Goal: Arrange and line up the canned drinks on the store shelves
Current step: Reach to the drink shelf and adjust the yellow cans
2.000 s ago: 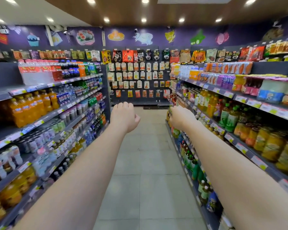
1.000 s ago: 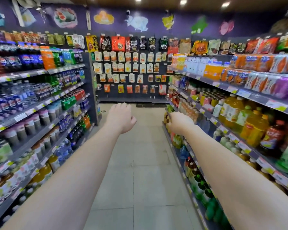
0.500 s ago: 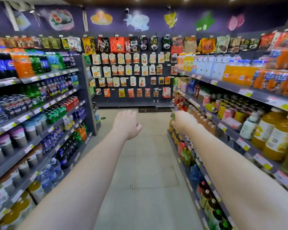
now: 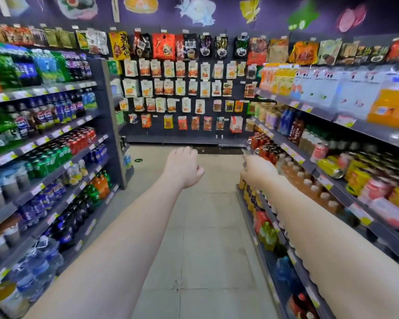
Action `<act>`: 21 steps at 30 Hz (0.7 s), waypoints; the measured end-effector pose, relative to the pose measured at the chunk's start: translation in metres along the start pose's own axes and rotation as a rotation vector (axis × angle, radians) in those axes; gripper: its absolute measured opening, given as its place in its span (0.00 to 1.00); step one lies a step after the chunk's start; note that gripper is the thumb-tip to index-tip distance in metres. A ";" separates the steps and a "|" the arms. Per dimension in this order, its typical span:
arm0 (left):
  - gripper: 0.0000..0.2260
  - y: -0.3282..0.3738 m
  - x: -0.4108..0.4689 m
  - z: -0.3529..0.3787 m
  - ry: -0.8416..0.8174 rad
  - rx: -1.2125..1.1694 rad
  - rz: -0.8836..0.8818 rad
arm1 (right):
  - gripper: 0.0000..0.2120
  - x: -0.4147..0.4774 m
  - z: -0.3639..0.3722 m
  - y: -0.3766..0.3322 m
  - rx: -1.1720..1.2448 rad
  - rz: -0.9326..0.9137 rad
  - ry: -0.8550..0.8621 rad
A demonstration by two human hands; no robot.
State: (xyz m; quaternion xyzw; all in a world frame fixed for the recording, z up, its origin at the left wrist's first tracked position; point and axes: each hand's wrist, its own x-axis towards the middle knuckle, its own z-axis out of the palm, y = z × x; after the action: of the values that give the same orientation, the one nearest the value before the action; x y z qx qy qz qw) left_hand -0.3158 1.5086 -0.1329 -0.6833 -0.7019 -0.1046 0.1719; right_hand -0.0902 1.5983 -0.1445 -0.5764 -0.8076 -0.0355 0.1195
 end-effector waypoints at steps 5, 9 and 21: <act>0.15 -0.039 0.119 0.063 0.022 0.065 0.118 | 0.16 0.113 0.031 0.006 -0.050 0.073 -0.008; 0.14 -0.056 0.209 0.090 0.031 0.076 0.210 | 0.16 0.188 0.035 0.009 -0.046 0.134 -0.011; 0.16 -0.009 0.416 0.191 0.034 -0.069 0.423 | 0.10 0.331 0.079 0.113 -0.132 0.413 -0.033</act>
State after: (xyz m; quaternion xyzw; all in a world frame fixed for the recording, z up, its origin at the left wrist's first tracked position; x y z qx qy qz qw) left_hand -0.3469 1.9657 -0.1478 -0.8191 -0.5357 -0.1014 0.1783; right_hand -0.0979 1.9570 -0.1530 -0.7367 -0.6701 -0.0537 0.0732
